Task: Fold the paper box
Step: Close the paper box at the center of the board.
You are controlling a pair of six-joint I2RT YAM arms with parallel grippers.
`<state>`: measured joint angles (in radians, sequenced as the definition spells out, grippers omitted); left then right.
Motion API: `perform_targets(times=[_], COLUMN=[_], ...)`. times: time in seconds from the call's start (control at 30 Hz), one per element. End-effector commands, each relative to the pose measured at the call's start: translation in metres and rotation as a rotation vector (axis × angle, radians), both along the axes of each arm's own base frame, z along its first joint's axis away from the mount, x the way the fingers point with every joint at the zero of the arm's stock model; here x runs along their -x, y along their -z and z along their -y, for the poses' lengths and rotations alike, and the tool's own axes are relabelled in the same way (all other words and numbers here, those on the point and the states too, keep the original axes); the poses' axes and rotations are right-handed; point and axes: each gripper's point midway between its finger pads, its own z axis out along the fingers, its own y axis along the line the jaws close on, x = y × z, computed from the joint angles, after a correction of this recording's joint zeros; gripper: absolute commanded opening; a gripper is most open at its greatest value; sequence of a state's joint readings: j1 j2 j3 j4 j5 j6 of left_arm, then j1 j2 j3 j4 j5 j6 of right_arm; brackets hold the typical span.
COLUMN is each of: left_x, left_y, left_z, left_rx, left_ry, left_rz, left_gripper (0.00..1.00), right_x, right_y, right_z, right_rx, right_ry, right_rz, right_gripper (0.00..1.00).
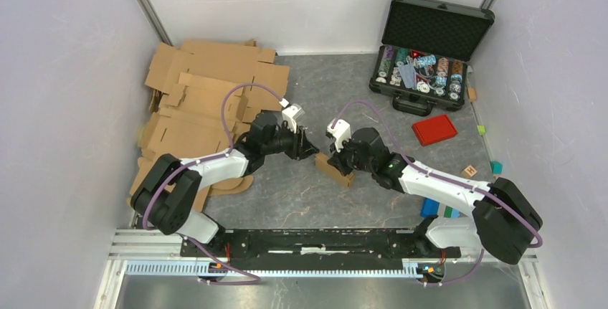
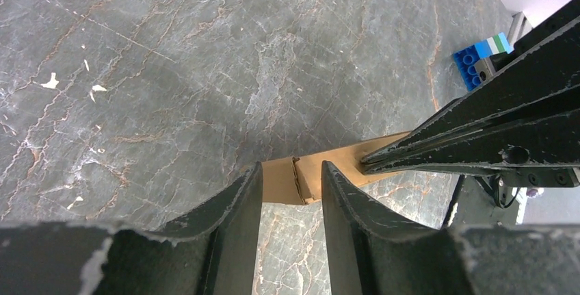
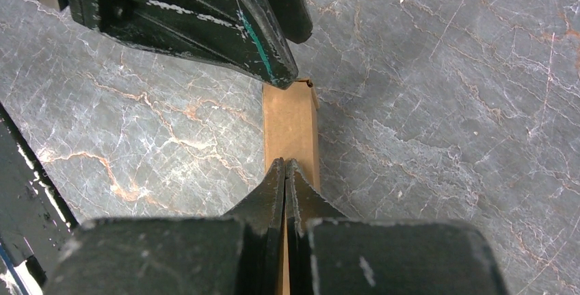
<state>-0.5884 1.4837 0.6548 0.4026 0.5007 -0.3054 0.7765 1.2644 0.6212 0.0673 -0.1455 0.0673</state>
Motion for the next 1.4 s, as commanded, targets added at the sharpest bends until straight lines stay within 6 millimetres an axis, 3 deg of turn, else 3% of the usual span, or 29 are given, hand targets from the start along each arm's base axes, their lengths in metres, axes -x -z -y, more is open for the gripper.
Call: perform_targets(times=[0.0,0.3,0.73,0.97,1.1,1.23,1.37], left_x=[-0.009,0.003,0.016,0.014,0.014,0.015,0.015], left_y=[-0.006,0.031,0.071,0.073,0.072,0.072,0.072], left_z=[0.004,-0.008,-0.018,-0.020,-0.024,-0.024,-0.022], left_rx=[0.015,-0.052,-0.113,-0.139,-0.152,-0.152,-0.148], left_ry=[-0.001,-0.021,-0.058,-0.068,-0.073,-0.072,-0.063], left_rz=[0.004,-0.056,-0.109,-0.101,-0.091,-0.091,-0.096], left_gripper=[0.42,0.35,0.38,0.38,0.37,0.37,0.36], right_x=[0.013,0.013,0.005,-0.011,-0.013,-0.007,0.007], right_y=[0.034,0.033,0.025,-0.023,-0.046,-0.055,-0.047], right_z=[0.017,0.017,0.016,-0.001,0.000,0.012,0.033], right_rx=[0.119,0.122,0.108,0.037,0.008,0.009,0.040], right_ry=[-0.005,-0.002,0.023,0.020,0.030,0.050,0.080], right_rz=[-0.094,-0.092,-0.074,-0.011,0.030,0.048,0.043], right_gripper=[0.00,0.00,0.00,0.00,0.00,0.00,0.00])
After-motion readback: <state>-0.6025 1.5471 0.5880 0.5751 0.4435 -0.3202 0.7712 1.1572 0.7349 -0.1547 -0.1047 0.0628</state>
